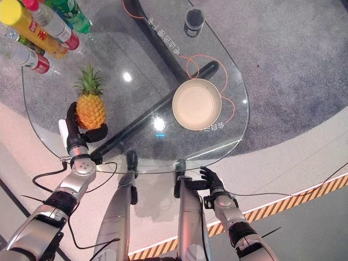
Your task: Pick up the fruit to the plate
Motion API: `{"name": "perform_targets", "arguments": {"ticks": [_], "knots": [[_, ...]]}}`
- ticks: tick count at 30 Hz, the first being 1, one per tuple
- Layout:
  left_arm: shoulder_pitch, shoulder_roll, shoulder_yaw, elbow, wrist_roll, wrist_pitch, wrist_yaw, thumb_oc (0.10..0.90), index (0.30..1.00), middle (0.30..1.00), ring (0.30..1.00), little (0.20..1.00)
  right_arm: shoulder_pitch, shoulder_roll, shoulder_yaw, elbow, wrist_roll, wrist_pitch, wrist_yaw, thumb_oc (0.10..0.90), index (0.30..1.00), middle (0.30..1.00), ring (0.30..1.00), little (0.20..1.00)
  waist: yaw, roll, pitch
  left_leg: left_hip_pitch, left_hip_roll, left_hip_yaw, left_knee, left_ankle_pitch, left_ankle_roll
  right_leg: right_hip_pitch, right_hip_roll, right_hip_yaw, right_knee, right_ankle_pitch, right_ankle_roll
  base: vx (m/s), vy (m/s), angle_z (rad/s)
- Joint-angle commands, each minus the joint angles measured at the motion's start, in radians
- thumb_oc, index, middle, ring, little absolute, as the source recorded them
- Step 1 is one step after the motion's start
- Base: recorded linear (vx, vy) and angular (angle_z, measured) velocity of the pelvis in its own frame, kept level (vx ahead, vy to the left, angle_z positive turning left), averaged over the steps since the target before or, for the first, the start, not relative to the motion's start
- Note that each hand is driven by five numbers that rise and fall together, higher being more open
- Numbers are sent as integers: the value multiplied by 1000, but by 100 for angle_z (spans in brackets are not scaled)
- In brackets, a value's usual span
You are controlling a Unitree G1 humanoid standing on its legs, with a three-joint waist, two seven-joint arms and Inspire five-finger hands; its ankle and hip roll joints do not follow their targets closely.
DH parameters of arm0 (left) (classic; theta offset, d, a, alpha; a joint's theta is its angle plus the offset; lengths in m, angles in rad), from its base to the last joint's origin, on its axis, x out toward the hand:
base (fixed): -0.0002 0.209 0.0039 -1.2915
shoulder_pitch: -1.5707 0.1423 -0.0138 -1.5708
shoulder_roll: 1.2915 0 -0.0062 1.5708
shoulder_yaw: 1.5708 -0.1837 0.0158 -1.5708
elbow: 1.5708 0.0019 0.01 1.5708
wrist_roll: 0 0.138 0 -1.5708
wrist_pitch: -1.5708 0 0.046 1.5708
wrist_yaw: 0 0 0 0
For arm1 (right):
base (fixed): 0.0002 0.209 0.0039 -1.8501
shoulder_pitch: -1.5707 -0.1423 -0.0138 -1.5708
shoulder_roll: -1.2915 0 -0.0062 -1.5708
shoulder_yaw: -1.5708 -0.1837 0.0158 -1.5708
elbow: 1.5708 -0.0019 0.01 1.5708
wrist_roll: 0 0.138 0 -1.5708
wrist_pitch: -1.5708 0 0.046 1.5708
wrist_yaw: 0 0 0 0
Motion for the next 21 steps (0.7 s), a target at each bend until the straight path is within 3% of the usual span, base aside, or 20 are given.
{"name": "perform_targets", "arguments": {"ticks": [1, 3, 4, 5, 6, 7, 21], "knots": [[-18, -16, 8, 2, -23, 10, -28, 800, 900, 900, 900, 900, 84, -10, 86, 49, -24, 49, -17, 800, 900, 900, 900, 900, -11, -17, -6, -40, -63, 44, 199, -108, 55, 42, 11, -5, -296, 277, 26, 0, 0, 0], [-22, -19, 6, 13, -33, 15, -42, 800, 900, 900, 900, 900, 75, -8, 90, 46, -21, 56, -21, 800, 900, 900, 900, 900, -11, -19, -6, -40, -64, 44, 196, -107, 54, 44, 11, -6, -299, 277, 26, 0, 0, 0], [-22, -21, 5, 13, -38, 14, -45, 671, 789, 789, 789, 771, 72, -7, 92, 45, -19, 58, -23, 800, 900, 900, 900, 900, -10, -19, -6, -39, -64, 45, 195, -106, 54, 45, 11, -6, -300, 277, 26, 0, 0, 0], [-22, -22, 4, 13, -42, 13, -50, 429, 582, 582, 582, 529, 69, -6, 92, 47, -19, 59, -24, 800, 900, 900, 900, 900, -10, -19, -6, -39, -65, 45, 194, -106, 54, 45, 12, -6, -301, 278, 26, 0, 0, 0], [-22, -25, 3, 13, -50, 10, -55, 391, 549, 549, 549, 491, 69, -6, 91, 48, -21, 60, -24, 800, 900, 900, 900, 900, -10, -18, -6, -38, -65, 45, 193, -105, 54, 46, 12, -6, -302, 278, 26, 0, 0, 0], [-20, -25, 1, 9, -56, 7, -57, 100, 300, 300, 300, 200, 70, -9, 91, 46, -21, 61, -23, 800, 900, 900, 900, 900, -10, -18, -6, -36, -65, 45, 191, -105, 54, 48, 12, -6, -304, 278, 26, 0, 0, 0], [-7, -28, 12, 16, -68, 14, -53, 100, 300, 300, 300, 200, 65, -6, 87, 50, -22, 59, -26, 800, 900, 900, 900, 900, -4, -18, -6, -20, -72, 41, 177, -102, 54, 64, 13, -10, -316, 280, 29, 0, 0, 0]]}}
